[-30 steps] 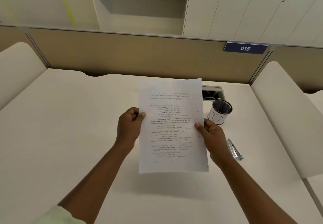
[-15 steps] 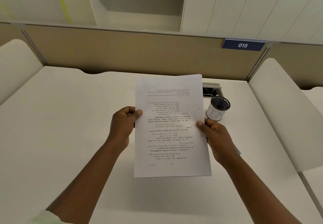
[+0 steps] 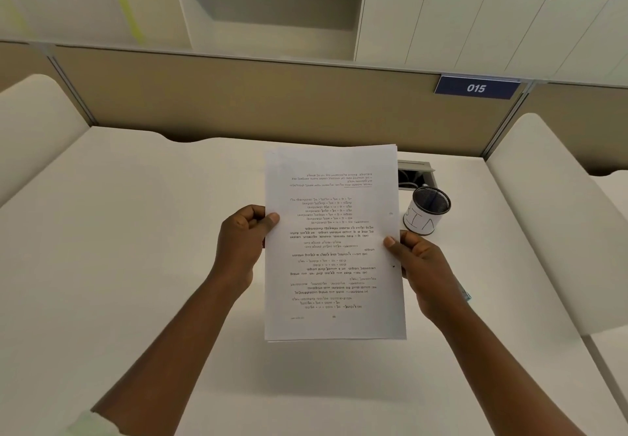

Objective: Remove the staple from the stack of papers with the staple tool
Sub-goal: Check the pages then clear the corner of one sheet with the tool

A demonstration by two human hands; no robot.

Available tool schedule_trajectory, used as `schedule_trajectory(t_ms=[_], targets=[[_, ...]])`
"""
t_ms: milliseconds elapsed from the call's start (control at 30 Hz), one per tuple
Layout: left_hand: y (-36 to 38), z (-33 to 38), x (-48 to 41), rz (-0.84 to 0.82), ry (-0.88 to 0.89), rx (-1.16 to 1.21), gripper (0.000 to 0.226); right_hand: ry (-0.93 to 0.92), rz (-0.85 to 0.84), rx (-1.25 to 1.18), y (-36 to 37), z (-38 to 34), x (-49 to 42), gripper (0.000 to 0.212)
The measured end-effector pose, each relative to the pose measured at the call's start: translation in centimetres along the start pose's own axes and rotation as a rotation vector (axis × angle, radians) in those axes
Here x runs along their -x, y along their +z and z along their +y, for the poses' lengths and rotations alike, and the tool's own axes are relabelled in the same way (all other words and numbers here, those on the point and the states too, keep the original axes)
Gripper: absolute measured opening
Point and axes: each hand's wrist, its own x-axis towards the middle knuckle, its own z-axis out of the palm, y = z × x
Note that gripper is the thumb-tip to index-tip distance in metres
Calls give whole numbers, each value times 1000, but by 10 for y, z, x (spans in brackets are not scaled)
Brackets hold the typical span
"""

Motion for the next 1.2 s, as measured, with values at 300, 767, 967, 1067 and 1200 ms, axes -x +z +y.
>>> schedule_trajectory(t_ms=[300, 767, 967, 1067, 1200], targets=[[4, -1, 5, 50, 278, -136, 17, -270, 73, 105, 4, 1, 0, 28], [9, -69, 19, 56, 221, -371, 16, -202, 165, 448, 9, 77, -9, 27], [13, -51, 23, 199, 413, -479, 14, -210, 386, 448, 17, 57, -5, 32], [24, -39, 38, 241, 646, -566, 11, -191, 231, 311, 39, 29, 6, 42], [58, -47, 68, 59, 882, -732, 10, -35, -137, 26, 75, 9, 17, 55]])
